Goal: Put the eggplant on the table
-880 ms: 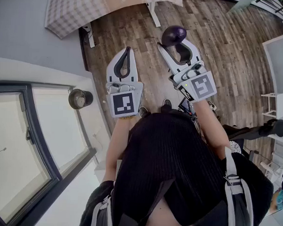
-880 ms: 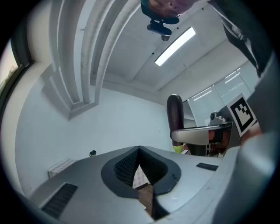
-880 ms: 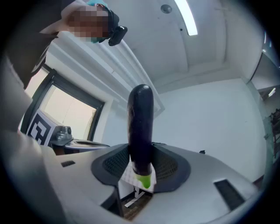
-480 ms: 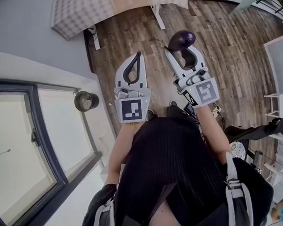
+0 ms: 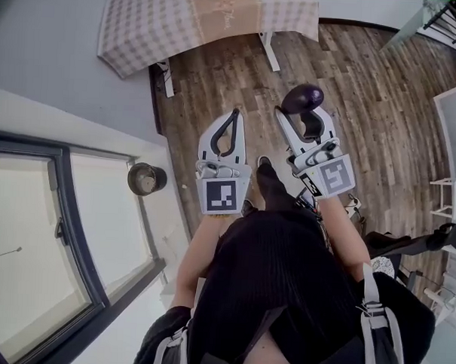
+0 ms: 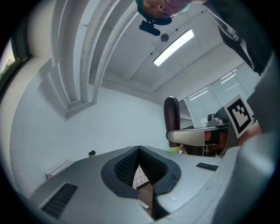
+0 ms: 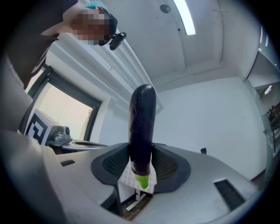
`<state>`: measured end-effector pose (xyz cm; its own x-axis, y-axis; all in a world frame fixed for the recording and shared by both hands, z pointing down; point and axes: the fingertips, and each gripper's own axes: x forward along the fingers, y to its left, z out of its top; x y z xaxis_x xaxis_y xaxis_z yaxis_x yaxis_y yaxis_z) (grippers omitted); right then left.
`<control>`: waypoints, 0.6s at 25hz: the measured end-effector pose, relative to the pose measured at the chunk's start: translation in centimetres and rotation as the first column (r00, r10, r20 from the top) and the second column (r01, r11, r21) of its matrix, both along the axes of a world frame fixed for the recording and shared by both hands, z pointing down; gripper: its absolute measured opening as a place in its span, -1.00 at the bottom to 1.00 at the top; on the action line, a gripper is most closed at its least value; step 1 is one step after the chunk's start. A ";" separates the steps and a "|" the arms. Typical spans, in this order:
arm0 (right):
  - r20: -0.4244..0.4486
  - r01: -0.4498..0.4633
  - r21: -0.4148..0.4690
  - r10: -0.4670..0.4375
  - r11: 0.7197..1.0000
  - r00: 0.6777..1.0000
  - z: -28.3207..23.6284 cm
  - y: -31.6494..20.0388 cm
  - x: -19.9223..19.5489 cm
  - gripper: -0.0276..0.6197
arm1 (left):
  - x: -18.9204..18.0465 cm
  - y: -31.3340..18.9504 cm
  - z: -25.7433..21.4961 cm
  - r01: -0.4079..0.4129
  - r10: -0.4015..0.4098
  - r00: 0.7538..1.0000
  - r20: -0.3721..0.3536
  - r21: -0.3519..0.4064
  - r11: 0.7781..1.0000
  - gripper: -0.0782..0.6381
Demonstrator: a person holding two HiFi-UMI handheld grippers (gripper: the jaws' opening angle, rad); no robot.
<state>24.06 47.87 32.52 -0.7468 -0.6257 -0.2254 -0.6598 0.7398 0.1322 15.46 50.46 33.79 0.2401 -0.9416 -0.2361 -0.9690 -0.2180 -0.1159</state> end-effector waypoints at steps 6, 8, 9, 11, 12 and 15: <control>0.019 0.037 -0.020 -0.036 0.999 0.999 0.8 -7.2 -0.5 -0.40 | -0.2 -6.8 0.5 0.042 -0.042 0.999 0.005 -0.028 0.999 -0.77; 0.017 0.045 -0.018 -0.045 0.999 0.999 0.7 -10.2 -0.5 -0.40 | -0.1 -9.7 0.4 0.049 -0.049 0.999 0.017 -0.033 0.998 -0.77; 0.016 0.049 -0.015 -0.048 0.999 0.999 0.6 -11.7 -0.5 -0.40 | 0.0 -11.1 0.4 0.053 -0.052 0.998 0.022 -0.035 0.998 -0.77; 0.019 0.057 -0.014 -0.057 0.998 0.998 0.1 -14.7 -0.2 -0.40 | 0.2 -13.8 0.0 0.063 -0.063 0.998 0.018 -0.037 0.997 -0.77; 0.024 0.063 -0.017 -0.062 0.998 0.998 -0.1 -16.1 0.0 -0.40 | 0.4 -15.1 -0.2 0.071 -0.070 0.997 0.016 -0.036 0.997 -0.77; 0.032 0.079 -0.028 -0.078 0.997 0.996 -0.5 -20.2 0.8 -0.40 | 1.0 -18.6 -0.9 0.091 -0.090 0.996 0.023 -0.029 0.995 -0.77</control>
<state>24.81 27.66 31.98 -0.7867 -0.5723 -0.2317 -0.6032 0.7925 0.0905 16.47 31.82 32.92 0.1580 -0.9662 -0.2035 -0.9824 -0.1329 -0.1316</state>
